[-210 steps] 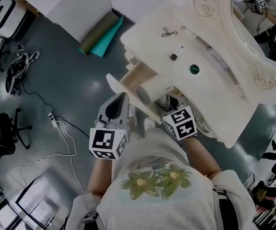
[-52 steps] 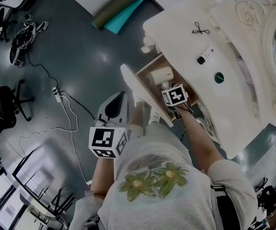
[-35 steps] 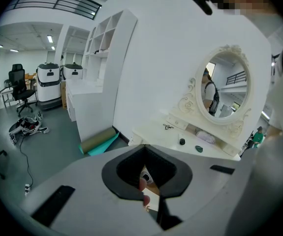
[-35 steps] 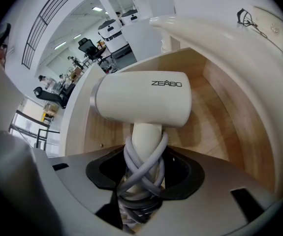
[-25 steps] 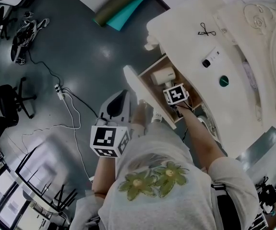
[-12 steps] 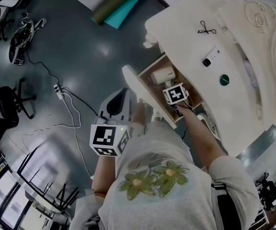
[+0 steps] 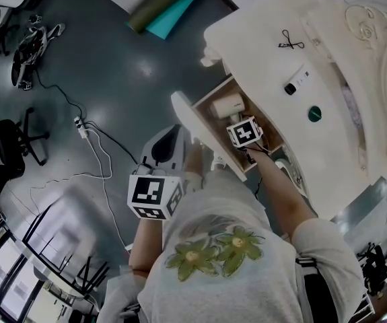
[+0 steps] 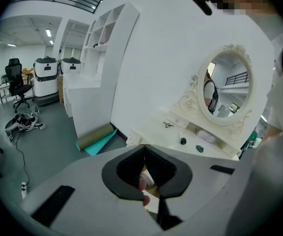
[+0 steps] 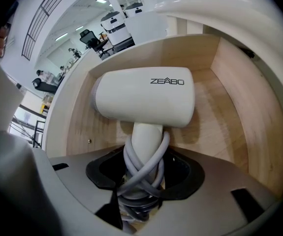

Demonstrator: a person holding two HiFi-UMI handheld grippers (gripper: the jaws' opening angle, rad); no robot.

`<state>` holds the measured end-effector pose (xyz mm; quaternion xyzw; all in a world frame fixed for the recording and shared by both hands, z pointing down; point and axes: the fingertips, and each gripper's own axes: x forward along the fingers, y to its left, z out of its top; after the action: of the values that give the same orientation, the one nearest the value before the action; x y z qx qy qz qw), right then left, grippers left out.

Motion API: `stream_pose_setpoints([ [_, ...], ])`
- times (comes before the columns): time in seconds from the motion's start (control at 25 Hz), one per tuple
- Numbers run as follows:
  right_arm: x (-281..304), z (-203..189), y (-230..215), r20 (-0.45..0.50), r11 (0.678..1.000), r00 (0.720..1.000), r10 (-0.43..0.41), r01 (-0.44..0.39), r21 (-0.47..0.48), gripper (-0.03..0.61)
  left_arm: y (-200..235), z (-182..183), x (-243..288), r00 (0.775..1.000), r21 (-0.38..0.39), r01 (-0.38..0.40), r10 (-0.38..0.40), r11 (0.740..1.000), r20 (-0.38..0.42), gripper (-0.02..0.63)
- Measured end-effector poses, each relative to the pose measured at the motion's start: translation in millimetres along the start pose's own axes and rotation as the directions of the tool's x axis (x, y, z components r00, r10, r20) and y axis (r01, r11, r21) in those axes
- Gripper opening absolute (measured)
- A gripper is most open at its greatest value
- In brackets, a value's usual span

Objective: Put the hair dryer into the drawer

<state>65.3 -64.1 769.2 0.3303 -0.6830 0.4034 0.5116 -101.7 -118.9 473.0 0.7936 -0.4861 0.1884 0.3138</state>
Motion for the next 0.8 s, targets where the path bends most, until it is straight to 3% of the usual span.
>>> stream_pose_setpoints([
  [0.24, 0.9, 0.4, -0.1, -0.032, 0.999, 0.999, -0.027, 0.025, -0.042, 0.204, -3.8, 3.5, 6.1, 1.0, -0.007, 0.012, -0.012, 1.0, 0.007, 0.011],
  [0.8, 0.9, -1.2, 4.8, -0.061, 0.998, 0.998, 0.002, -0.006, -0.064, 0.204, -7.4, 13.2, -0.3, 0.999, -0.006, 0.019, -0.018, 1.0, 0.04, 0.011],
])
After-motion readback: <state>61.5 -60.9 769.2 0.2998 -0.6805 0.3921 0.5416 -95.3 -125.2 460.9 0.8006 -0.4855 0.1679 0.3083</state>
